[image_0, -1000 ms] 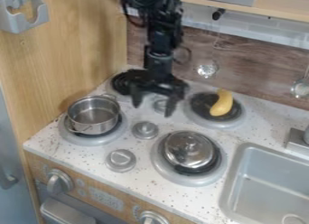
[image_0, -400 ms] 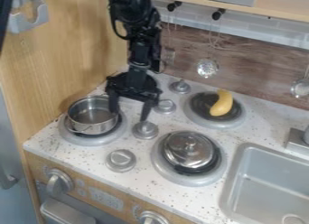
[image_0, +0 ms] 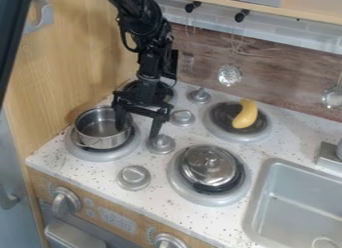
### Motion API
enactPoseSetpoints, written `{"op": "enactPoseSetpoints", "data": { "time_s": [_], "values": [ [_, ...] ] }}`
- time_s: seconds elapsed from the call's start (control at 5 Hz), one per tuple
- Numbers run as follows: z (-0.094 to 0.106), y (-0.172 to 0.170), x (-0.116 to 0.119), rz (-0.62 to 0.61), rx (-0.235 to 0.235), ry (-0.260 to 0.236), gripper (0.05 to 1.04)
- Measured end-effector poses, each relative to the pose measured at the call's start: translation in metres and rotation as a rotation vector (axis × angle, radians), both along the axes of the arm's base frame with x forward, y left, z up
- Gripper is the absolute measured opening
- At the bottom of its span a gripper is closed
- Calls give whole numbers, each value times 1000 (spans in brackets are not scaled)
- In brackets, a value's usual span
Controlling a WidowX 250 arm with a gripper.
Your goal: Took the silver pot and put it on the middle of the stove.
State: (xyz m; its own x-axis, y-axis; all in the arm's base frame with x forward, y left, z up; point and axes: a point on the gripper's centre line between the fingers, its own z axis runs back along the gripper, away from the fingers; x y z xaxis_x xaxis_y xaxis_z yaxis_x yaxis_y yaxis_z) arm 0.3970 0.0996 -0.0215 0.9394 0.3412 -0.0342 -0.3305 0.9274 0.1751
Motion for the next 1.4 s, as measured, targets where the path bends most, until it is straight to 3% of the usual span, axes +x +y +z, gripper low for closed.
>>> {"op": "enactPoseSetpoints", "data": {
  "time_s": [0.4,0.6,0.8,1.0,1.2,1.4],
  "values": [
    [-7,-2,1,-5,-6,13,354],
    [-9,-7,5,-25,-7,-10,151],
    [-8,-15,5,-67,4,-18,67],
    [7,-47,17,-182,-1,-61,61],
    [30,-97,40,-327,5,-136,60],
    [55,-118,62,-393,24,-208,60]
  ]
}}
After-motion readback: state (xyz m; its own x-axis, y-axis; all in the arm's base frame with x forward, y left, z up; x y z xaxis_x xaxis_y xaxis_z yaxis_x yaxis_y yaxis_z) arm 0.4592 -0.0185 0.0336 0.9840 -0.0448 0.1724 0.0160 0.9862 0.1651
